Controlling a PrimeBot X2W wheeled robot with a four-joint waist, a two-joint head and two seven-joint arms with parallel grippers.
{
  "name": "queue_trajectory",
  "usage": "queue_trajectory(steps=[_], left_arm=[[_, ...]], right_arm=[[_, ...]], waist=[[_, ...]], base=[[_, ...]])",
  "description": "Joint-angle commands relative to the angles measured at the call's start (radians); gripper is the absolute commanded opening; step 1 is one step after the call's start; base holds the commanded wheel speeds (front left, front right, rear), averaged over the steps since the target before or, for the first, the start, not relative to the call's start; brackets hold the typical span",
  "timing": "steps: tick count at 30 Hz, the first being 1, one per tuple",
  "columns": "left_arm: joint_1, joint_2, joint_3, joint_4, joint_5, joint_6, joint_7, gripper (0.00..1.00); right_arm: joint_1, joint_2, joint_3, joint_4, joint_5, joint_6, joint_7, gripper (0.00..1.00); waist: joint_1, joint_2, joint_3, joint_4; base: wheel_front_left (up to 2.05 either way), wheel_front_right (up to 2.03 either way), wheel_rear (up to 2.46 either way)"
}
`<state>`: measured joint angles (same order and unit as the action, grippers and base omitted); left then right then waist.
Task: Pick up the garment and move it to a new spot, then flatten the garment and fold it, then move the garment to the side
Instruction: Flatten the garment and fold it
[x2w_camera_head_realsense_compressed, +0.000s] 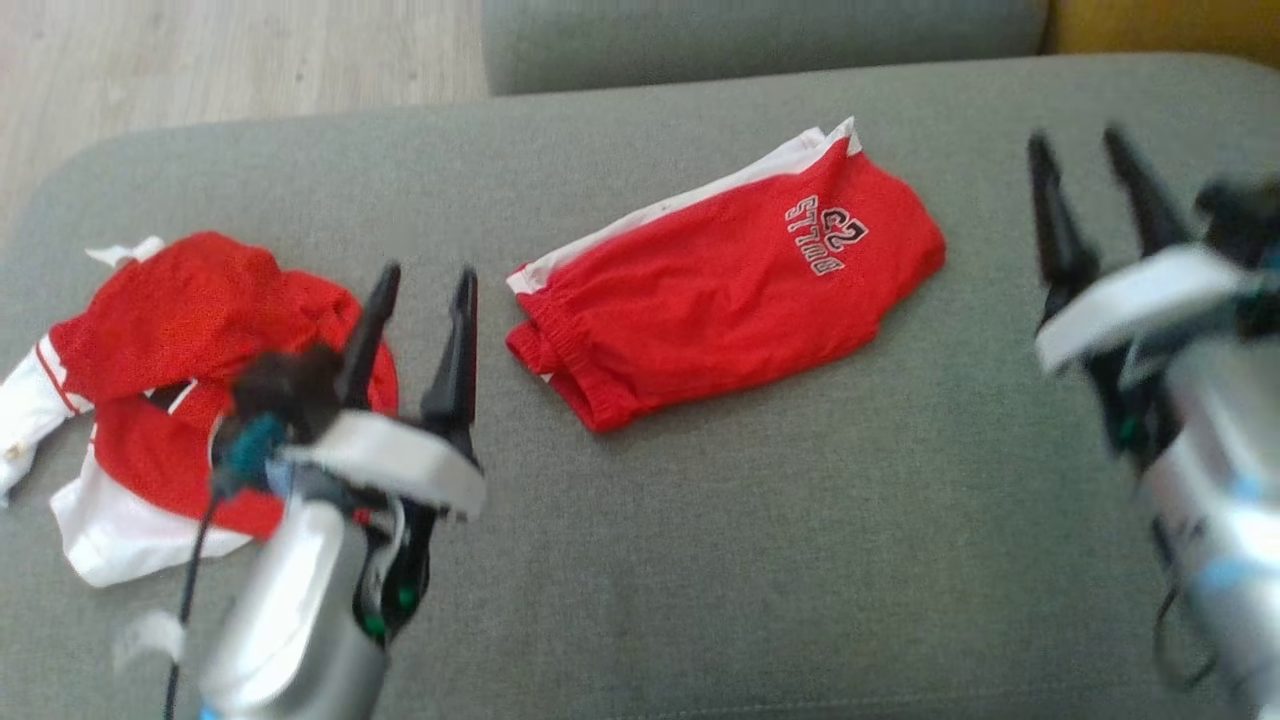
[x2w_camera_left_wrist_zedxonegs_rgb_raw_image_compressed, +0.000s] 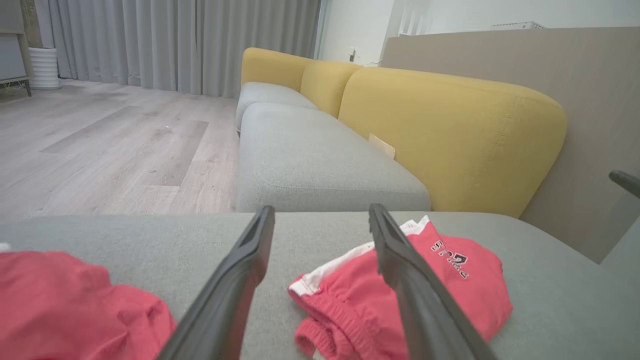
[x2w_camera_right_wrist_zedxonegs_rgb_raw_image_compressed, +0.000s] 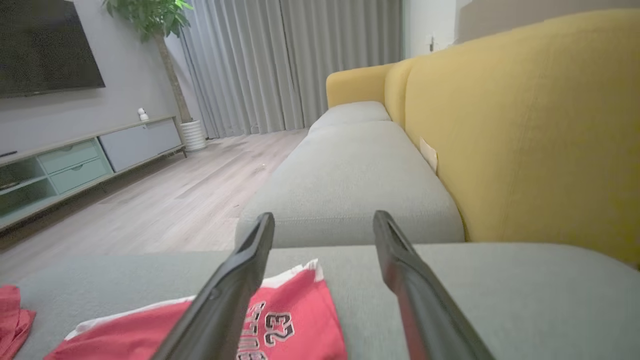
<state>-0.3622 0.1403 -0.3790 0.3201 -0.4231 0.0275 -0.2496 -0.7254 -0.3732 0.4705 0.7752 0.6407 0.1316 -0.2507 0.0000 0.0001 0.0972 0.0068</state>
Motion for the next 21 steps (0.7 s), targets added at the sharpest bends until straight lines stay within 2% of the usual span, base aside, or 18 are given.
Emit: queue_trajectory(steps=[1, 2, 3, 5, 10, 17, 21], left_arm=[[-0.001, 0.01, 0.049, -0.044, 0.019, 0.004, -0.012, 1.0], [0.053, 0.0, 0.067, -0.065, 0.044, 0.004, -0.012, 1.0], [0.053, 0.0, 0.067, -0.065, 0.044, 0.004, -0.012, 1.0], [0.126, -0.023, 0.104, -0.097, 0.063, 0.0, -0.012, 1.0], [0.232, -0.057, 0.138, -0.132, 0.102, -0.016, -0.012, 1.0], [0.25, -0.077, 0.157, -0.134, 0.142, -0.049, -0.012, 1.0], [0.226, -0.082, 0.153, -0.122, 0.158, -0.068, -0.012, 1.0]], right_arm=[[0.054, 0.032, -0.04, -0.053, -0.037, -0.001, -0.011, 1.0], [0.145, 0.078, -0.128, -0.106, -0.1, -0.001, -0.011, 1.0], [0.145, 0.078, -0.128, -0.106, -0.1, -0.001, -0.011, 1.0], [0.268, 0.149, -0.22, -0.18, -0.197, -0.001, -0.011, 1.0], [0.412, 0.253, -0.334, -0.257, -0.3, -0.001, -0.011, 1.0], [0.476, 0.303, -0.398, -0.334, -0.36, -0.001, 0.038, 1.0], [0.464, 0.316, -0.447, -0.344, -0.318, -0.001, 0.091, 1.0]], waist=[[0.0, -0.0001, -0.025, -0.009], [0.0, -0.0001, -0.045, -0.012], [0.0, -0.0001, -0.045, -0.012], [0.0, -0.0001, -0.068, -0.017], [0.0, -0.0001, -0.087, -0.024], [0.0, -0.0001, -0.065, -0.01], [0.0, -0.0001, -0.03, 0.013]], base=[[0.0, 0.0, 0.0], [0.0, 0.0, 0.0], [0.0, 0.0, 0.0], [0.0, 0.0, 0.0], [0.0, 0.0, 0.0], [0.0, 0.0, 0.0], [0.0, 0.0, 0.0]])
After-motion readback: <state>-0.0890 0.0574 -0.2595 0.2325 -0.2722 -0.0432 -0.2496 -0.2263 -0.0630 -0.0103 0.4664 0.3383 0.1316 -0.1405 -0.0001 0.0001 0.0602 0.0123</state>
